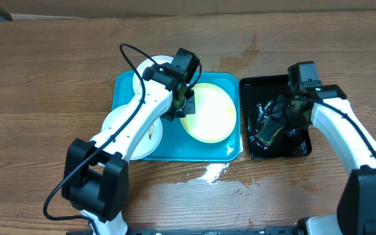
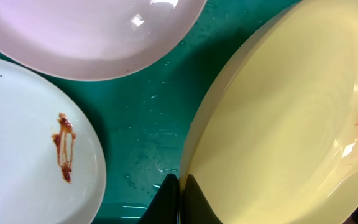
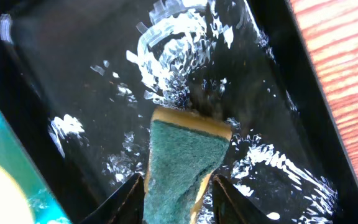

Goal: Clean dirty plates on tray and stack at the side
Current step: 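Return the sponge to the black tray with the right gripper, then lift the yellow plate with the left gripper and carry it right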

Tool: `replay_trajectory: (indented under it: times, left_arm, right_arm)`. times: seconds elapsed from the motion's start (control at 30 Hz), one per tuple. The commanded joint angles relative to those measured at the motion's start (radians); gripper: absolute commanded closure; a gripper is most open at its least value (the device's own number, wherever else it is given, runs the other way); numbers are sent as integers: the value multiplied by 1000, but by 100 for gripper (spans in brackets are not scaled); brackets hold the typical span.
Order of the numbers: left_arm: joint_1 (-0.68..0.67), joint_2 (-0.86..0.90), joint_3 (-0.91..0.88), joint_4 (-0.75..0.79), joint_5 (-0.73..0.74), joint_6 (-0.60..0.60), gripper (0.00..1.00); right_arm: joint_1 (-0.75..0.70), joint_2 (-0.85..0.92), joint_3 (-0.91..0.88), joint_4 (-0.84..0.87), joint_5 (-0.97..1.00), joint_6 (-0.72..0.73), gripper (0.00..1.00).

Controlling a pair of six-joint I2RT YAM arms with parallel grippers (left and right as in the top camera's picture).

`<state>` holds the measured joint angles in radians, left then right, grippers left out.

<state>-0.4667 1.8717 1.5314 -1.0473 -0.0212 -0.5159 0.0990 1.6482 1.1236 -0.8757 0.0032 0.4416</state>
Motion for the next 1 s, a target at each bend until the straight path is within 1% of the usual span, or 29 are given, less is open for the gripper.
replay_trajectory:
  times: [0.0,0.1,0.2,0.27,0.3,0.47,0.57,0.63,0.73,0.83,0.97]
  left_arm:
    - [35,-28,37,-6,56,23,96]
    - [66,-28,37,-23,56,23,96]
    - [93,-28,37,-30,56,24,96]
    - [105,-28,37,-27,68,47,96]
    - [108,-28,41,-28,71,49,96]
    - [105,-28,87,-40,71,53,96]
    - [105,-28,153,-70,71,60,96]
    - [105,-28,205,-87,72,60,96]
    - [95,-28,271,-98,74,60,96]
    - [78,-28,311,-91,70,60,96]
    - [43,-26,316,-14,62,60,96]
  right_arm:
    - [1,48,-6,4,-5,0,52]
    - [1,76,-6,6,-4,0,46]
    - [1,92,-6,10,43,0,38]
    - [0,96,-6,23,72,0,32]
    - [0,97,-6,37,94,0,26]
    - [-12,97,-6,66,90,0,25]
    - [-37,97,-6,66,51,0,22]
    - [-58,97,-6,65,25,0,18]
    - [-91,97,-6,49,-7,0,16]
    - [-117,97,-6,26,-50,0,16]
    - [-121,97,-6,-1,-147,-30,16]
